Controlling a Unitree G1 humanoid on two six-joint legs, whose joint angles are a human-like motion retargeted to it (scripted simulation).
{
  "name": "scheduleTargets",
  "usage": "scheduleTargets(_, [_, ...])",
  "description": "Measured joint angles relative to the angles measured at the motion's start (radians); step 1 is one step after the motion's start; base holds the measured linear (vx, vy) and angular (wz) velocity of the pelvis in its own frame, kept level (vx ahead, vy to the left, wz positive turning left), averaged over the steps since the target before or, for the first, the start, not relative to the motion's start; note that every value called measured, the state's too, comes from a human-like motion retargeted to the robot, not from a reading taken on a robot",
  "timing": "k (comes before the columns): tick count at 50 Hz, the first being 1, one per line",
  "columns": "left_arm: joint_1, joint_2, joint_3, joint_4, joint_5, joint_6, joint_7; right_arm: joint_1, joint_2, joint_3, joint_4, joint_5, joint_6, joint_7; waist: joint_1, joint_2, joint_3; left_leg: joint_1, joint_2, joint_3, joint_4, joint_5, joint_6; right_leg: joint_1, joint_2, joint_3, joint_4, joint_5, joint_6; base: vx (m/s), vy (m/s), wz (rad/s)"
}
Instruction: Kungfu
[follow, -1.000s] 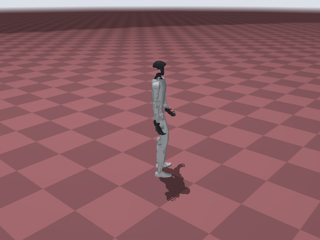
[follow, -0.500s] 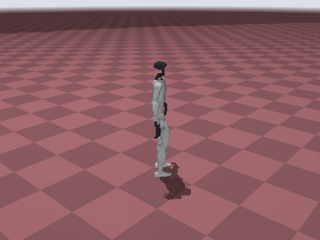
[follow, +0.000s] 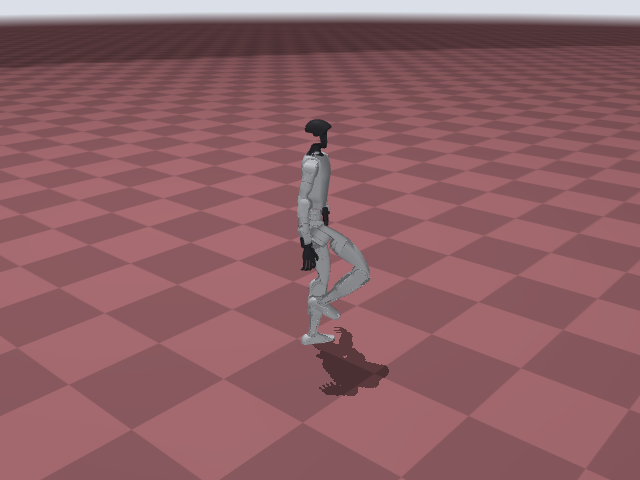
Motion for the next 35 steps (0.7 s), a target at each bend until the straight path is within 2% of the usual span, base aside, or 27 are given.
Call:
scheduleTargets(5, [0.013, -0.041, 0.033, 0.033, -0.009, 0.019, 0.012, 0.009, 0.003, -0.008, 0.009, -0.013, -0.001, -0.011, 0.019, -0.025, -0.021, -0.005, -0.014, 0.042, 0.048, -0.027, -0.011, 0.004, 0.018, 0.022, -0.027, -0.025, -0.037, 0.11, -0.06, -0.28])
scheduleTargets(9, [0.016, -0.089, 0.08, 0.052, 0.009, 0.022, 0.043, 0.015, 0.013, -0.047, -0.027, 0.005, -0.017, -0.032, 0.033, -0.07, -0.032, -0.003, -0.05, 0.093, 0.097, -0.036, -0.04, 0.069, 0.032, 0.081, -0.162, -0.001, -0.026, 0.1, -0.02, -0.31])
scheduleTargets(12, [0.017, -0.128, 0.175, 0.012, 0.089, 0.031, 0.096, 0.036, 0.025, -0.088, -0.119, 0.042, -0.055, -0.046, 0.029, -0.092, -0.029, -0.031, -0.079, 0.1, 0.169, -0.049, -0.068, 0.133, 0.035, 0.124, -0.3, 0.035, -0.017, 0.07, -0.07, 0.01])
scheduleTargets(15, [0.056, -0.148, 0.354, -0.171, 0.112, 0.026, 0.137, 0.082, 0.01, -0.099, -0.293, 0.118, -0.119, 0.014, 0.019, -0.093, -0.013, -0.011, -0.115, 0.108, 0.172, -0.019, -0.073, 0.224, 0.044, 0.154, -0.467, 0.084, -0.04, 0.1, -0.11, 0.1])
scheduleTargets(18, [0.076, -0.135, 0.56, -0.349, -0.059, 0.027, 0.119, 0.148, -0.08, -0.024, -0.487, 0.292, -0.183, 0.114, 0.027, -0.104, -0.024, 0.087, -0.164, 0.154, 0.057, 0.124, -0.108, 0.39, 0.109, 0.28, -0.78, 0.221, -0.064, 0.24, -0.07, -0.18])
scheduleTargets(20, [0.078, -0.101, 0.664, -0.428, -0.283, 0.047, 0.116, 0.196, -0.145, 0.02, -0.61, 0.439, -0.207, 0.157, 0.012, -0.116, -0.039, 0.132, -0.203, 0.144, -0.003, 0.326, -0.191, 0.529, 0.112, 0.351, -1.045, 0.324, -0.113, 0.22, 0.0, 0.69])
scheduleTargets(22, [0.029, -0.042, 0.702, -0.491, -0.622, 0.061, 0.099, 0.203, -0.154, 0.019, -0.704, 0.578, -0.225, 0.169, -0.059, -0.155, -0.035, 0.073, -0.308, 0.285, 0.048, 0.533, -0.239, 0.615, -0.084, 0.346, -1.226, 0.446, -0.08, -0.31, 0.93, 2.46])
scheduleTargets(23, [-0.008, 0.006, 0.714, -0.526, -0.805, 0.061, 0.088, 0.198, -0.138, 0.027, -0.747, 0.646, -0.241, 0.168, -0.093, -0.182, -0.018, 0.027, -0.335, 0.365, 0.115, 0.573, -0.239, 0.665, -0.157, 0.347, -1.313, 0.541, -0.037, -0.59, 0.99, 2.58])
scheduleTargets(24, [-0.056, 0.061, 0.725, -0.561, -0.982, 0.054, 0.096, 0.193, -0.12, 0.042, -0.796, 0.718, -0.264, 0.168, -0.115, -0.196, 0.005, -0.017, -0.337, 0.393, 0.195, 0.586, -0.239, 0.706, -0.195, 0.342, -1.359, 0.527, -0.03, -0.57, 0.64, 2.14])
scheduleTargets(25, [-0.108, 0.121, 0.734, -0.595, -1.154, 0.043, 0.113, 0.187, -0.101, 0.059, -0.847, 0.792, -0.291, 0.168, -0.13, -0.203, 0.033, -0.059, -0.326, 0.393, 0.282, 0.586, -0.239, 0.742, -0.215, 0.334, -1.383, 0.46, -0.04, -0.34, -0.11, 1.43])
scheduleTargets(27, [-0.305, 0.234, 0.749, -0.639, -1.399, 0.013, 0.165, 0.16, -0.061, 0.09, -0.954, 0.926, -0.303, 0.173, -0.101, -0.182, 0.078, -0.132, -0.131, 0.384, 0.432, 0.426, -0.235, 0.769, -0.16, 0.278, -1.382, 0.284, -0.204, -0.13, -0.87, 0.14])
scheduleTargets(28, [-0.441, 0.273, 0.754, -0.638, -1.465, -0.004, 0.171, 0.151, -0.034, 0.108, -0.993, 0.975, -0.291, 0.179, -0.039, -0.162, 0.081, -0.134, 0.041, 0.412, 0.469, 0.35, -0.221, 0.781, -0.072, 0.264, -1.381, 0.196, -0.32, -0.02, -1.02, -1.38])
scheduleTargets(29, [-0.583, 0.292, 0.759, -0.633, -1.518, -0.026, 0.155, 0.143, -0.008, 0.12, -1.024, 1.019, -0.275, 0.206, 0.022, -0.156, 0.078, -0.141, 0.163, 0.442, 0.483, 0.32, -0.158, 0.773, -0.029, 0.276, -1.358, 0.134, -0.393, -0.03, -0.79, -1.98])
scheduleTargets(30, [-0.73, 0.302, 0.763, -0.627, -1.563, -0.049, 0.127, 0.136, 0.017, 0.129, -1.052, 1.061, -0.257, 0.244, 0.083, -0.156, 0.073, -0.151, 0.259, 0.473, 0.485, 0.313, -0.071, 0.754, -0.009, 0.302, -1.322, 0.086, -0.445, -0.07, -0.48, -1.63])
scheduleTargets(32, [-0.992, 0.265, 0.637, -0.661, -1.747, -0.139, 0.105, 0.133, 0.081, 0.113, -1.108, 1.135, -0.208, 0.343, 0.161, -0.172, 0.036, -0.209, 0.324, 0.417, 0.417, 0.348, 0.065, 0.684, 0.016, 0.352, -1.232, 0.047, -0.449, 0.1, -0.33, -0.86])
scheduleTargets(33, [-1.068, 0.224, 0.561, -0.701, -1.853, -0.186, 0.104, 0.149, 0.098, 0.135, -1.133, 1.164, -0.192, 0.374, 0.153, -0.174, 0.001, -0.23, 0.326, 0.367, 0.352, 0.367, 0.1, 0.655, 0.023, 0.352, -1.193, 0.024, -0.453, 0.36, -0.11, -0.11])
scheduleTargets(35, [-1.169, 0.09, 0.425, -0.848, -2.12, -0.257, 0.062, 0.178, 0.077, 0.175, -1.21, 1.241, -0.183, 0.409, 0.1, -0.147, -0.032, -0.245, 0.32, 0.316, 0.191, 0.376, 0.122, 0.634, -0.006, 0.307, -1.144, -0.018, -0.462, 0.38, 0.21, 0.32])
